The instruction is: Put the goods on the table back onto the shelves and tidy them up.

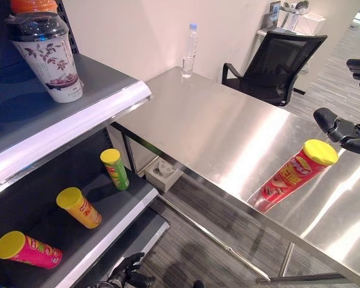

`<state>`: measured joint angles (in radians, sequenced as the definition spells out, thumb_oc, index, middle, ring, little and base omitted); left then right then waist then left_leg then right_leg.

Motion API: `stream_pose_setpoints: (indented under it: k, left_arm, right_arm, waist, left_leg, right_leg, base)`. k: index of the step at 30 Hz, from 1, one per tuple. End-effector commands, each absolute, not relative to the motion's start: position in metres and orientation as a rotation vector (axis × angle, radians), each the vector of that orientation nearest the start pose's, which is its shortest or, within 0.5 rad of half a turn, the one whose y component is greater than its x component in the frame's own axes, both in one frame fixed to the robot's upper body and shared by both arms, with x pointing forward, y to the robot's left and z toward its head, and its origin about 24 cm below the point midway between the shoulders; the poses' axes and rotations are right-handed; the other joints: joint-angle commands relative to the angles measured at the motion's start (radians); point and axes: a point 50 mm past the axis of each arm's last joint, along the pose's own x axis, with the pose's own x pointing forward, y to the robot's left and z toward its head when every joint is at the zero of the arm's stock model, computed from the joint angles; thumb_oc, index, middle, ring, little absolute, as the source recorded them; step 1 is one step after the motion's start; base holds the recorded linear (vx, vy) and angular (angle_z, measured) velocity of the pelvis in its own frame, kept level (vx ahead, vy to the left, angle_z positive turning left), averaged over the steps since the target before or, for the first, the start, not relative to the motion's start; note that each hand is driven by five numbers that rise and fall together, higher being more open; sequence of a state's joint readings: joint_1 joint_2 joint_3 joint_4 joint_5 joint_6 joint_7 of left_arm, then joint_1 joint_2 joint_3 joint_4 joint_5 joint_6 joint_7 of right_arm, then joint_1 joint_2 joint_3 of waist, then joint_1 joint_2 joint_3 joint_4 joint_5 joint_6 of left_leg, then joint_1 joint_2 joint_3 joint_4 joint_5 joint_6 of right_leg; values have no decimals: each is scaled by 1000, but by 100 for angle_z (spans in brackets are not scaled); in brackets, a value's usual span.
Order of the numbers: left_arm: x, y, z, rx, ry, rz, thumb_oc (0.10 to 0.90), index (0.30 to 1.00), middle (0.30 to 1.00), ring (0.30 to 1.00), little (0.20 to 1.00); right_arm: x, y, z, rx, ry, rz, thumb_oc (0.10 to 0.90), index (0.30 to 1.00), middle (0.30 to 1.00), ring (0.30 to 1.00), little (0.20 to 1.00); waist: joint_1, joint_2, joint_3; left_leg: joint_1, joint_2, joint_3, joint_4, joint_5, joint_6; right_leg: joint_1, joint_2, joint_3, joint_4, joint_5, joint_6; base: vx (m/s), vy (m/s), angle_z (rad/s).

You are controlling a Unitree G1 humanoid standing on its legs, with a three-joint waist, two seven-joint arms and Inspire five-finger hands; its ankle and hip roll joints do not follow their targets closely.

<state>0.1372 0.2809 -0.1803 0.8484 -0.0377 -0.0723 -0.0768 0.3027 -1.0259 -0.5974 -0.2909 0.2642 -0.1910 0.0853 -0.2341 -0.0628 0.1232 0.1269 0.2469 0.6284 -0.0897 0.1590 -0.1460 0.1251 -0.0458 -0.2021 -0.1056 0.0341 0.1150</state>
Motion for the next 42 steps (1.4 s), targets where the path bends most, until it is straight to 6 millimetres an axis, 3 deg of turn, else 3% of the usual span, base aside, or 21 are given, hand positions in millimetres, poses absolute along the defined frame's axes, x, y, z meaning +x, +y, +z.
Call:
stream_pose_setpoints:
  k: [1,10,22,42]
  left_arm:
    - [159,222,-116,238,764,-89,800,900,900,900,900]
    - [160,225,-115,245,763,-80,800,900,900,900,900]
    - [160,227,-116,258,766,-82,800,900,900,900,900]
    - [161,226,-116,267,771,-97,800,900,900,900,900]
  right_arm:
    - [186,-320,275,-927,-524,-91,800,900,900,900,900]
    - [185,-329,250,-980,-362,-74,800,900,900,900,900]
    - [183,-327,259,-1096,-394,-111,800,900,900,900,900]
    - [192,-324,250,-1176,-313,-34,800,900,900,900,900]
  waist:
    - [24,-36,-17]
    - [10,-37,-11]
    - [17,-39,-4]
    - [36,-49,1]
  left_leg:
    - [64,48,-18,8,-61,-59]
    - [71,42,1,9,-65,-54]
    - [60,48,-12,9,-59,-55]
    - [50,58,-30,10,-50,-62]
  right_leg:
    - [-11,-25,-92,18,-76,47]
    - [-19,-34,-75,18,-65,52]
    - [-19,-32,-80,18,-70,51]
    - [-11,-18,-97,18,-81,43]
  base:
    - [-46,18,-17]
    - [-18,9,-7]
    - [1,0,-2]
    - [2,-2,1]
